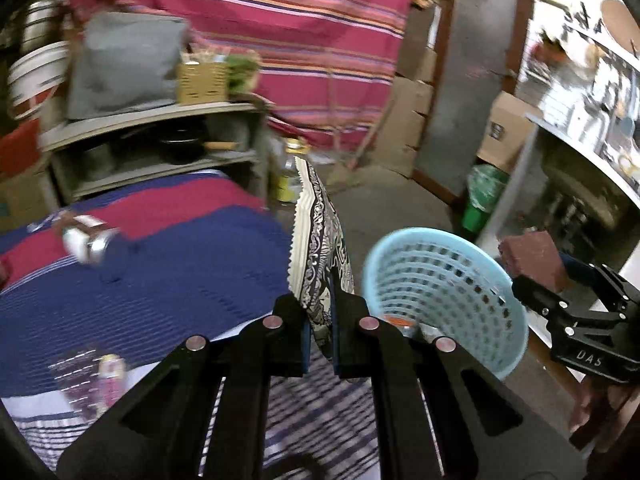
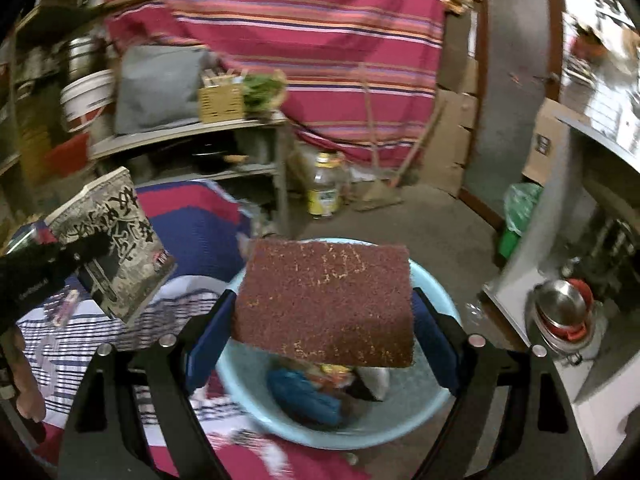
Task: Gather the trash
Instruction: 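Carry the packet and brown pad over the blue basket with both tools, then open both tools, dropping the packet and pad into the basket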
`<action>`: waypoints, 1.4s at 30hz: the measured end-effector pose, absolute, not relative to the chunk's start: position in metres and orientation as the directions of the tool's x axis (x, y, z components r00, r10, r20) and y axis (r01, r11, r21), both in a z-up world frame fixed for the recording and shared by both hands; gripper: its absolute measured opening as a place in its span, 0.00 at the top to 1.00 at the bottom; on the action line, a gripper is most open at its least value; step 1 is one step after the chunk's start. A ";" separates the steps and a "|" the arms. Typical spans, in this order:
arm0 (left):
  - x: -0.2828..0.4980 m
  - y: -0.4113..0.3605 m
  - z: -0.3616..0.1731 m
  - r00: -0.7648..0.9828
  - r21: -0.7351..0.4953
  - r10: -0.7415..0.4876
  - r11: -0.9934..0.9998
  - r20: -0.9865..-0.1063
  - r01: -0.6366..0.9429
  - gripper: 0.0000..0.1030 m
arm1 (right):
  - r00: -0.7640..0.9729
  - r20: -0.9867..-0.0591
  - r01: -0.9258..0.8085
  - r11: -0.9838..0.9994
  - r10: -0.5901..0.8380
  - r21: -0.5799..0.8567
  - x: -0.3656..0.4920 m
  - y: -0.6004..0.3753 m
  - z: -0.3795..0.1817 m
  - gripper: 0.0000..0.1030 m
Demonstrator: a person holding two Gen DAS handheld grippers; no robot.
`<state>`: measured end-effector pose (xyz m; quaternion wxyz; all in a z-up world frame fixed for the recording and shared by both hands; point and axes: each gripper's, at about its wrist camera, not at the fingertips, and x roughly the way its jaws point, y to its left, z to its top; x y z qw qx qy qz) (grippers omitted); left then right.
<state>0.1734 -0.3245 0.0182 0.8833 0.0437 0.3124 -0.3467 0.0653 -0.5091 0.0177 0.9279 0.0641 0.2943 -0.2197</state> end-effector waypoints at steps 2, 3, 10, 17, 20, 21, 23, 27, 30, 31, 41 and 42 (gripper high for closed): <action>0.169 -0.346 0.015 0.553 -0.123 -0.590 0.741 -0.589 0.660 0.94 | 0.721 -0.581 0.463 0.886 -0.378 -0.001 0.062 -0.523 0.012 0.18; 0.168 -0.355 0.014 0.544 -0.123 -0.595 0.733 -0.592 0.669 0.94 | 0.718 -0.584 0.471 0.882 -0.379 0.006 0.060 -0.530 0.010 0.18; 0.166 -0.400 0.002 0.500 -0.112 -0.608 0.696 -0.616 0.709 0.94 | 0.703 -0.606 0.489 0.872 -0.374 0.030 0.055 -0.559 -0.009 0.18; 0.170 -0.407 -0.011 0.501 -0.118 -0.588 0.715 -0.635 0.689 0.53 | 0.689 -0.625 0.491 0.871 -0.367 0.030 0.054 -0.566 -0.025 0.18; 0.170 -0.400 -0.010 0.532 -0.102 -0.566 0.739 -0.630 0.665 0.44 | 0.687 -0.631 0.487 0.873 -0.359 0.033 0.057 -0.564 -0.030 0.18; 0.169 -0.393 -0.008 0.563 -0.086 -0.549 0.759 -0.618 0.646 0.35 | 0.687 -0.633 0.483 0.875 -0.357 0.031 0.059 -0.563 -0.031 0.18; 0.165 -0.377 -0.004 0.622 -0.055 -0.518 0.792 -0.588 0.608 0.23 | 0.685 -0.636 0.476 0.879 -0.355 0.022 0.064 -0.559 -0.035 0.18; 0.154 -0.335 0.006 0.742 0.004 -0.438 0.860 -0.507 0.510 0.05 | 0.695 -0.632 0.456 0.890 -0.342 0.020 0.081 -0.547 -0.038 0.18; 0.143 -0.300 0.015 0.812 0.048 -0.373 0.898 -0.449 0.438 0.05 | 0.701 -0.626 0.453 0.891 -0.341 0.021 0.093 -0.542 -0.041 0.18; 0.140 -0.290 0.018 0.829 0.053 -0.355 0.908 -0.433 0.416 0.05 | 0.701 -0.625 0.457 0.889 -0.344 0.023 0.097 -0.541 -0.042 0.17; 0.108 -0.182 0.042 0.910 0.059 -0.230 0.962 -0.346 0.265 0.05 | 0.692 -0.612 0.468 0.883 -0.384 -0.024 0.116 -0.527 -0.042 0.07; 0.104 -0.172 0.043 0.913 0.061 -0.219 0.965 -0.344 0.255 0.05 | 0.706 -0.593 0.466 0.884 -0.386 -0.020 0.111 -0.521 -0.036 0.06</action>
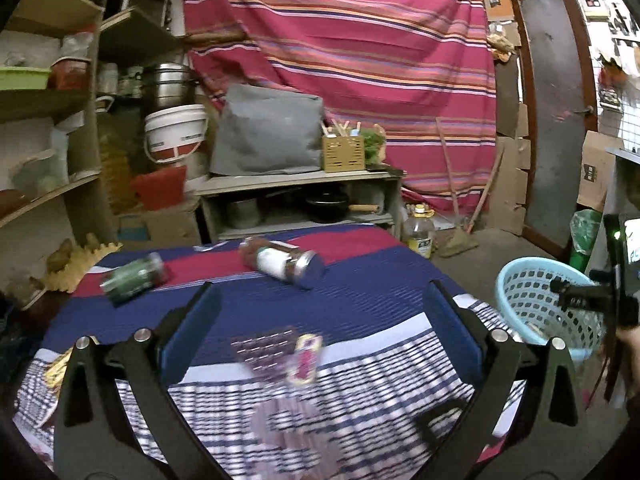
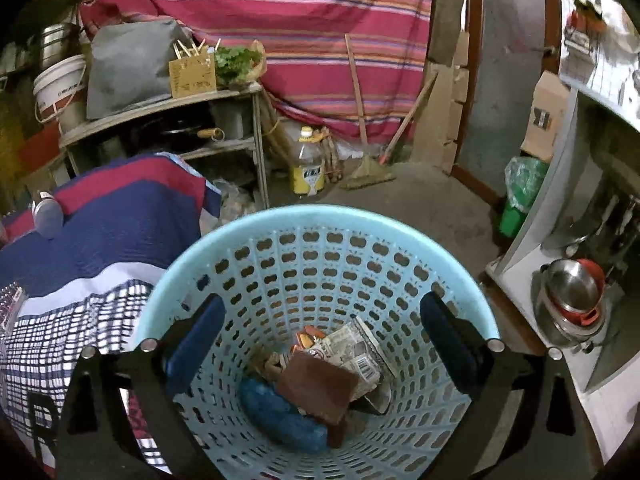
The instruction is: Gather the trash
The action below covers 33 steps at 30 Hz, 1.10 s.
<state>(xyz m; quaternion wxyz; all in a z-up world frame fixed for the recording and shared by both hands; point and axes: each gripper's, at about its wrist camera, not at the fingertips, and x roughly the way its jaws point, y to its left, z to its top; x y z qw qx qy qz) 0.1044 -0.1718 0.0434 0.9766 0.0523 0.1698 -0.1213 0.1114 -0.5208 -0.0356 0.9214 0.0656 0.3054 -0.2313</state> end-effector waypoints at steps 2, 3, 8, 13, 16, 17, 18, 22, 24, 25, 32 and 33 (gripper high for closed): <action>0.098 -0.157 0.045 0.922 0.070 -0.192 0.971 -0.336 0.228 0.05 | 0.745 -0.544 0.458 0.889 -0.386 -0.004 0.099 -0.503 -0.021 0.04; 0.093 -0.148 0.046 0.929 0.074 -0.167 0.976 -0.331 0.203 0.05 | 0.763 -0.524 0.447 0.894 -0.379 0.004 0.094 -0.495 -0.015 0.04; 0.074 -0.110 0.043 0.931 0.046 -0.151 0.983 -0.333 0.176 0.05 | 0.853 -0.418 0.354 0.935 -0.314 0.019 0.062 -0.427 0.014 0.04; 0.052 -0.083 0.027 0.932 0.080 -0.100 0.987 -0.348 0.136 0.05 | 0.893 -0.378 0.273 0.962 -0.245 0.020 0.039 -0.361 0.019 0.04; 0.048 -0.067 0.018 0.926 0.061 -0.090 0.991 -0.366 0.120 0.05 | 0.908 -0.373 0.216 0.976 -0.190 0.028 0.030 -0.325 0.015 0.04; 0.046 -0.060 0.016 0.922 0.043 -0.092 0.992 -0.377 0.116 0.05 | 0.910 -0.377 0.195 0.980 -0.170 0.031 0.027 -0.310 0.013 0.04; 0.045 -0.055 0.016 0.918 0.030 -0.095 0.993 -0.384 0.115 0.05 | 0.913 -0.380 0.174 0.984 -0.149 0.032 0.025 -0.299 0.011 0.04; 0.037 -0.035 0.013 0.921 -0.007 -0.082 0.996 -0.382 0.086 0.05 | 0.914 -0.389 0.134 0.991 -0.117 0.016 0.015 -0.262 0.002 0.04; 0.033 -0.032 0.010 0.922 -0.002 -0.072 0.997 -0.381 0.077 0.05 | 0.914 -0.393 0.115 0.993 -0.098 0.022 0.010 -0.249 -0.004 0.04; 0.032 -0.031 0.009 0.921 0.000 -0.068 0.997 -0.383 0.074 0.05 | 0.913 -0.397 0.111 0.994 -0.094 0.020 0.008 -0.244 -0.006 0.04; 0.030 -0.029 -0.004 0.917 0.027 -0.044 0.998 -0.397 0.059 0.05 | 0.918 -0.383 0.106 0.994 -0.105 -0.018 -0.001 -0.219 -0.022 0.04; 0.031 -0.029 -0.005 0.915 0.022 -0.048 0.998 -0.401 0.062 0.05 | 0.920 -0.380 0.106 0.994 -0.097 0.003 -0.001 -0.222 -0.022 0.04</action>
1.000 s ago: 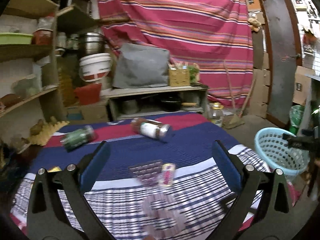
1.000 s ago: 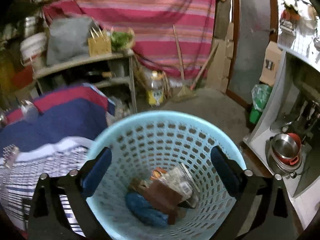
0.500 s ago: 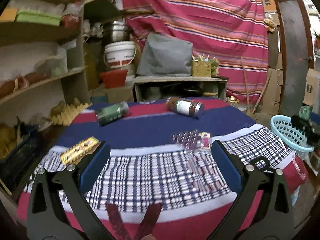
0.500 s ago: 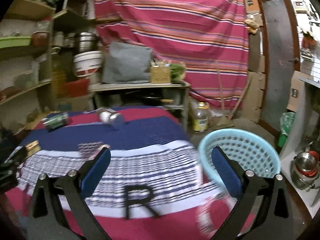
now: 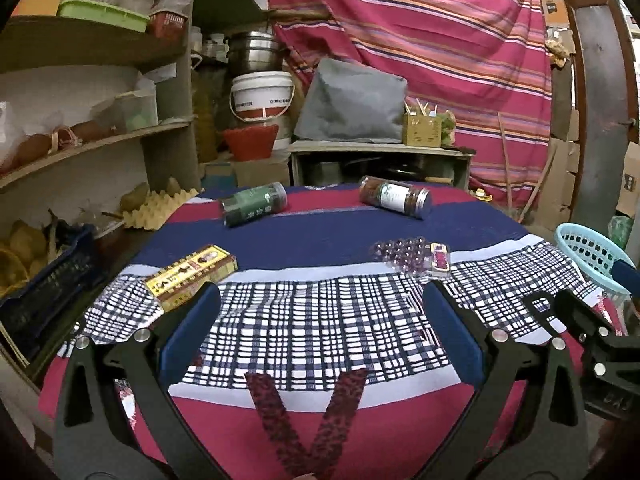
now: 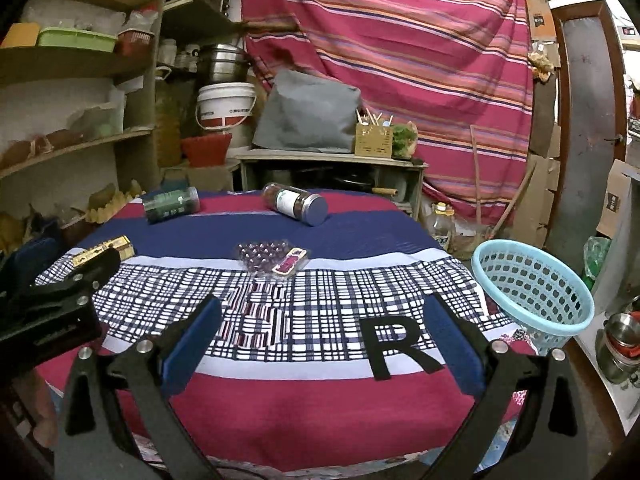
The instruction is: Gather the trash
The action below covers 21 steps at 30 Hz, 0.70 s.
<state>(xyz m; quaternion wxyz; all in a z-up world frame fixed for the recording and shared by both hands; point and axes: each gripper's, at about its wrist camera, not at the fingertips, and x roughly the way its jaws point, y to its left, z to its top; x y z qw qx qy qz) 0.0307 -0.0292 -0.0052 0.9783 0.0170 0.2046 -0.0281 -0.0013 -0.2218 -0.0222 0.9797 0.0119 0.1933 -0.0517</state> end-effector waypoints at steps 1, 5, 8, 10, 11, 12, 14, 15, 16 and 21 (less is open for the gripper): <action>0.031 -0.029 -0.006 0.913 0.017 -0.053 0.998 -0.404 0.065 0.05 | 0.922 -0.376 0.108 0.994 -0.095 0.014 -0.001 -0.222 -0.022 0.04; 0.033 -0.033 -0.008 0.913 0.034 -0.044 0.997 -0.404 0.063 0.05 | 0.928 -0.356 0.130 0.991 -0.109 0.036 0.001 -0.229 -0.020 0.04; 0.034 -0.034 -0.010 0.912 0.037 -0.049 0.997 -0.408 0.070 0.05 | 0.925 -0.360 0.151 0.987 -0.123 0.051 0.004 -0.234 -0.022 0.04; 0.034 -0.034 -0.011 0.911 0.038 -0.048 0.997 -0.410 0.070 0.05 | 0.925 -0.356 0.160 0.986 -0.134 0.044 0.005 -0.235 -0.022 0.04; 0.034 -0.035 -0.011 0.911 0.038 -0.048 0.997 -0.411 0.070 0.05 | 0.924 -0.355 0.164 0.986 -0.141 0.036 0.005 -0.234 -0.023 0.04; 0.034 -0.035 -0.011 0.910 0.036 -0.049 0.997 -0.411 0.070 0.05 | 0.923 -0.359 0.164 0.986 -0.143 0.031 0.007 -0.233 -0.023 0.04; 0.035 -0.034 -0.011 0.909 0.031 -0.051 0.997 -0.414 0.069 0.05 | 0.921 -0.362 0.166 0.986 -0.147 0.022 0.009 -0.232 -0.024 0.04; 0.035 -0.035 -0.012 0.909 0.028 -0.052 0.997 -0.415 0.070 0.05 | 0.920 -0.362 0.167 0.986 -0.151 0.014 0.009 -0.231 -0.025 0.04; 0.035 -0.035 -0.012 0.908 0.028 -0.051 0.997 -0.416 0.069 0.05 | 0.919 -0.362 0.168 0.986 -0.153 0.009 0.009 -0.230 -0.025 0.04; 0.035 -0.035 -0.012 0.908 0.028 -0.049 0.997 -0.415 0.066 0.05 | 0.917 -0.363 0.173 0.985 -0.168 -0.017 0.010 -0.223 -0.028 0.04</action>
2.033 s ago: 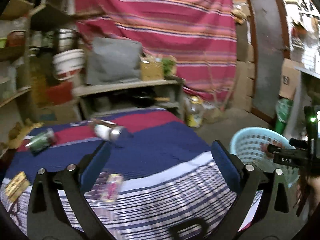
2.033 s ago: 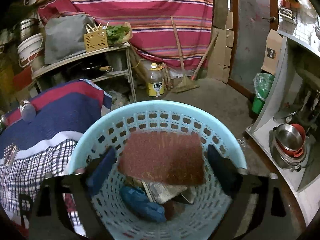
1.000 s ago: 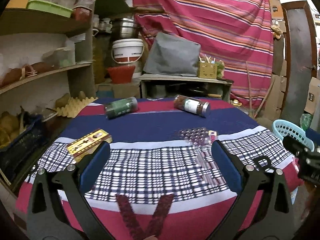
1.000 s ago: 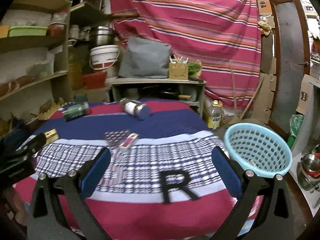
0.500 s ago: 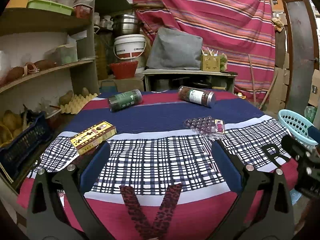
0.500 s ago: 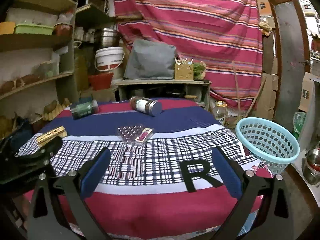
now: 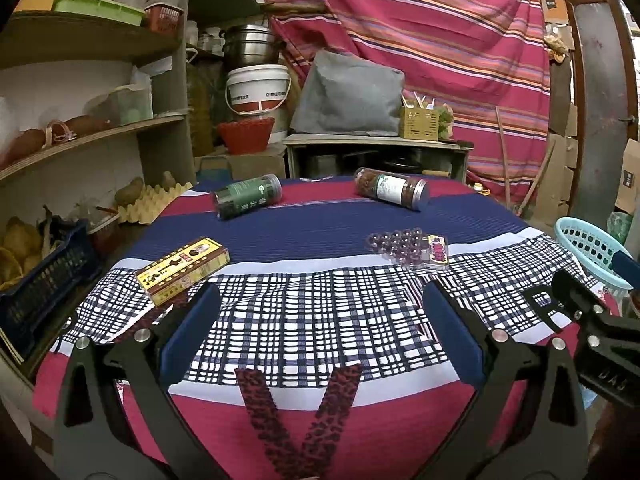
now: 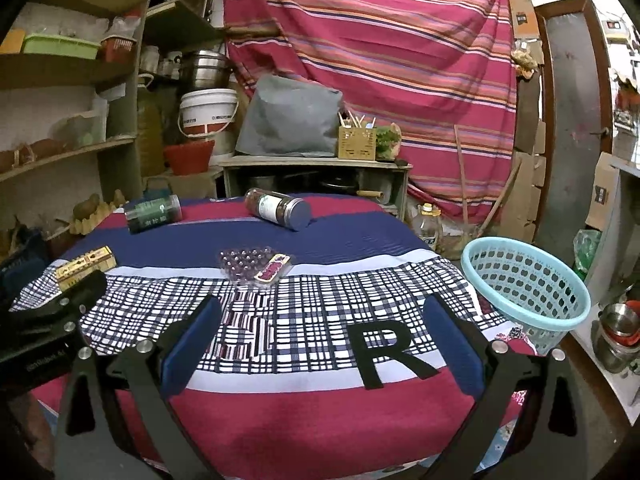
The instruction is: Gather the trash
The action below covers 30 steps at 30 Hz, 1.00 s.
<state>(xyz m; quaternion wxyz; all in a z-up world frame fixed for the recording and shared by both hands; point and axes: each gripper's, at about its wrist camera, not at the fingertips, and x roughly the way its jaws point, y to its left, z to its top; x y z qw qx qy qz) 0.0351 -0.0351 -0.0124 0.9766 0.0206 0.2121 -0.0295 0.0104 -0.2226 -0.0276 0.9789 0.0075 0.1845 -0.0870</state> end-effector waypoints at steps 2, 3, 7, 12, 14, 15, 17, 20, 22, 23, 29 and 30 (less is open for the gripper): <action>0.034 -0.036 -0.013 0.908 0.024 -0.048 0.998 -0.415 0.063 0.05 | 0.916 -0.364 0.176 0.984 -0.170 -0.017 0.011 -0.222 -0.028 0.04; 0.034 -0.036 -0.013 0.908 0.023 -0.047 0.998 -0.415 0.062 0.05 | 0.916 -0.363 0.179 0.984 -0.174 -0.020 0.011 -0.221 -0.028 0.04; 0.034 -0.037 -0.013 0.909 0.031 -0.045 0.997 -0.414 0.064 0.05 | 0.916 -0.360 0.183 0.983 -0.178 -0.021 0.009 -0.221 -0.028 0.04; 0.034 -0.038 -0.013 0.909 0.036 -0.041 0.997 -0.415 0.062 0.05 | 0.912 -0.367 0.186 0.982 -0.183 -0.028 0.010 -0.219 -0.029 0.04; 0.034 -0.039 -0.014 0.907 0.039 -0.037 0.998 -0.419 0.058 0.05 | 0.911 -0.368 0.187 0.982 -0.184 -0.028 0.009 -0.218 -0.029 0.04; 0.034 -0.039 -0.014 0.906 0.039 -0.035 0.998 -0.422 0.057 0.05 | 0.910 -0.372 0.187 0.982 -0.183 -0.027 0.010 -0.218 -0.029 0.04; 0.035 -0.039 -0.015 0.904 0.041 -0.034 0.998 -0.426 0.057 0.05 | 0.908 -0.376 0.192 0.981 -0.187 -0.024 0.009 -0.218 -0.029 0.04; 0.035 -0.040 -0.015 0.904 0.044 -0.035 0.997 -0.427 0.059 0.05 | 0.904 -0.382 0.202 0.979 -0.195 -0.020 0.010 -0.220 -0.030 0.04; 0.035 -0.041 -0.016 0.903 0.051 -0.035 0.997 -0.429 0.062 0.05 | 0.900 -0.387 0.207 0.978 -0.198 -0.019 0.011 -0.221 -0.031 0.04; 0.036 -0.041 -0.016 0.902 0.054 -0.034 0.997 -0.430 0.063 0.05 | 0.899 -0.389 0.209 0.978 -0.200 -0.018 0.012 -0.221 -0.031 0.04; 0.035 -0.041 -0.017 0.903 0.062 -0.035 0.996 -0.429 0.068 0.05 | 0.897 -0.393 0.212 0.977 -0.202 -0.020 0.012 -0.222 -0.031 0.04; 0.036 -0.042 -0.017 0.903 0.061 -0.035 0.996 -0.429 0.068 0.05 | 0.898 -0.391 0.212 0.977 -0.202 -0.018 0.012 -0.222 -0.031 0.04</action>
